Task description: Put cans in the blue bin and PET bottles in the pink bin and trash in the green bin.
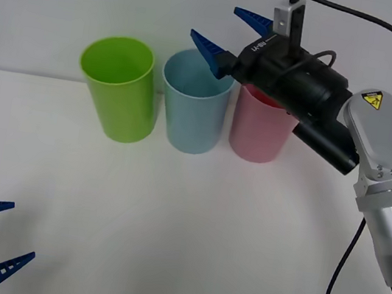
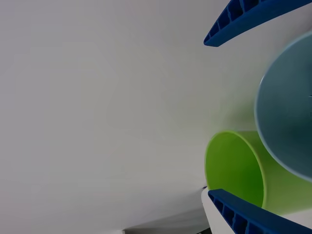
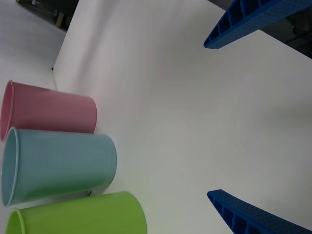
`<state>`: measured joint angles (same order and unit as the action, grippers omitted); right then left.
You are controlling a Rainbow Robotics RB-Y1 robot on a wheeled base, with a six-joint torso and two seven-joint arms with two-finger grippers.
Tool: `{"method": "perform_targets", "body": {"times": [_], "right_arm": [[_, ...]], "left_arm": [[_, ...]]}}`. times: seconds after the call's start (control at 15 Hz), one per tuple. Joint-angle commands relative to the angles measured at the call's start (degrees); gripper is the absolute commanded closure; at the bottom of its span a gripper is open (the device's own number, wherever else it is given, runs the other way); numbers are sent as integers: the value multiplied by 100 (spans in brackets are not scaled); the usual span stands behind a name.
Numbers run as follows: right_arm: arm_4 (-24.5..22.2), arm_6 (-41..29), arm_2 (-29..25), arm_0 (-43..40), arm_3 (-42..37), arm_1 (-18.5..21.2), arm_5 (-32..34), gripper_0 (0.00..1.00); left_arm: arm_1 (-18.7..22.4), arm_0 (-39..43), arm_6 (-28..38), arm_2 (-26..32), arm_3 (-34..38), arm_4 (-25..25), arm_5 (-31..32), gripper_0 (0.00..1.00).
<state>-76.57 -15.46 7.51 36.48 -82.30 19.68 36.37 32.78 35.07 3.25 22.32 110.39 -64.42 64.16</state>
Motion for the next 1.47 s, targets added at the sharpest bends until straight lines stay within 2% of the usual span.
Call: {"method": "perform_targets", "body": {"times": [0.07, 0.2, 0.4, 0.53, 0.87, 1.27, 1.47], "right_arm": [[20, 26, -699, -704, -655, 19, 968, 0], [99, 26, -1129, -1152, -1042, 142, 1636, 0], [486, 96, -1560, -1688, -1262, 370, 2559, 0], [512, 201, -1806, -2136, -1499, 432, 2911, 0], [688, 465, -1841, -3305, -2035, 1038, 2972, 0], [934, 852, -1762, -4439, -2281, 1671, 2972, 0], [1189, 1406, -1657, -4905, -2273, 1970, 2972, 0]], "left_arm": [[0, 0, 0, 0, 0, 0, 0, 0], [0, 0, 0, 0, 0, 0, 0, 0], [0, 0, 0, 0, 0, 0, 0, 0], [0, 0, 0, 0, 0, 0, 0, 0], [0, 0, 0, 0, 0, 0, 0, 0], [0, 0, 0, 0, 0, 0, 0, 0], [0, 0, 0, 0, 0, 0, 0, 0]]}}
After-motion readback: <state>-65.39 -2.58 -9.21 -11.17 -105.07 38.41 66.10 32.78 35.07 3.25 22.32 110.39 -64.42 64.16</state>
